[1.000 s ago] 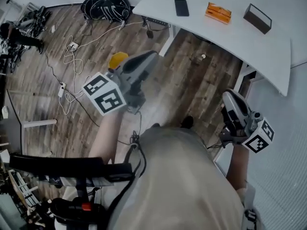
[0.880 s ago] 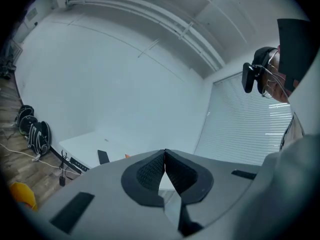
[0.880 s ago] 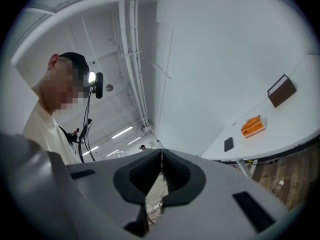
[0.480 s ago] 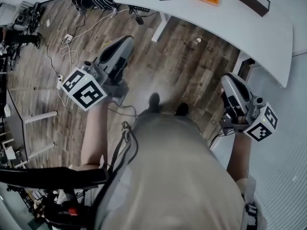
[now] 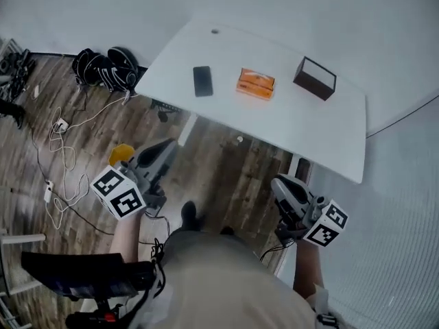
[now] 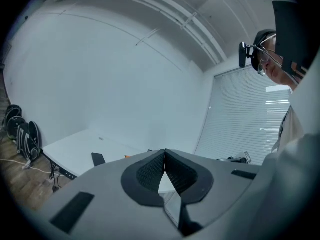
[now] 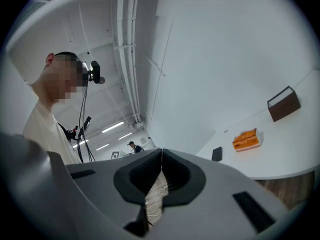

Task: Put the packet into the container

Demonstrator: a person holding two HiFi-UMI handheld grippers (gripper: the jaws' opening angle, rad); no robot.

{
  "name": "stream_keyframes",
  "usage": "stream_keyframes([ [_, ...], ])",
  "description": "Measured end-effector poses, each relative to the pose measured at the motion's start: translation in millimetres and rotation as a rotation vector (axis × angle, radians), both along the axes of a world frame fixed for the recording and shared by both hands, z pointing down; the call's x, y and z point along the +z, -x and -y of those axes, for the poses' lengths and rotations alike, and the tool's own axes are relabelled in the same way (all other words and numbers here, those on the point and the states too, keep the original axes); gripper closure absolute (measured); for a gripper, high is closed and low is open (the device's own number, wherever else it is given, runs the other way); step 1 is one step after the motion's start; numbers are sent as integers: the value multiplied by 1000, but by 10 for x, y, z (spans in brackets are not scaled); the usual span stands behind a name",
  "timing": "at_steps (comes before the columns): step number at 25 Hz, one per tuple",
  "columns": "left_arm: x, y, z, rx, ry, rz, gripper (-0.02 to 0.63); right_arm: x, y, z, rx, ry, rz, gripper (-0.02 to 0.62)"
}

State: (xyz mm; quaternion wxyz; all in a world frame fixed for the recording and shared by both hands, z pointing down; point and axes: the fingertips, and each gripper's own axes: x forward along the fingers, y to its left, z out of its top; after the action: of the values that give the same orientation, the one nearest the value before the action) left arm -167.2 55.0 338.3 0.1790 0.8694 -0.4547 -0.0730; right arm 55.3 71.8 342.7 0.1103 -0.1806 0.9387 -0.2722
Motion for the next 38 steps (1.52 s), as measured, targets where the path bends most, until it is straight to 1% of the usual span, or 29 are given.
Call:
stream_keyframes([
  [3, -51, 374, 170, 25, 21, 1, 597, -119, 392, 148, 23, 6, -12, 578],
  [6, -122, 733, 413, 49, 2, -12, 597, -269, 743, 361, 56, -41, -31, 578],
  [9, -194, 1031, 523, 62, -21, -16, 597, -324, 1039, 465, 70, -55, -34, 578],
  [12, -288, 1187, 702, 91, -52, -19, 597, -374, 1270, 581, 76, -61, -41, 578],
  [16, -218, 1211, 851, 135, -36, -38, 597, -335, 1469, 640, 77, -40, -60, 578],
  [21, -91, 1091, 998, 179, 4, -34, 597, -267, 1454, 790, 91, -13, -59, 578],
  [24, -112, 940, 1153, 187, -4, -24, 597, -266, 1313, 949, 95, -24, -46, 578],
  [29, -108, 432, 1375, 207, 3, 10, 597, -210, 891, 1199, 100, -18, 0, 578],
  [34, -126, -223, 1778, 211, 12, 40, 597, -221, 292, 1593, 90, -13, 44, 578],
  [38, -116, -677, 2019, 205, 16, 59, 597, -172, -125, 1822, 65, 0, 59, 578],
])
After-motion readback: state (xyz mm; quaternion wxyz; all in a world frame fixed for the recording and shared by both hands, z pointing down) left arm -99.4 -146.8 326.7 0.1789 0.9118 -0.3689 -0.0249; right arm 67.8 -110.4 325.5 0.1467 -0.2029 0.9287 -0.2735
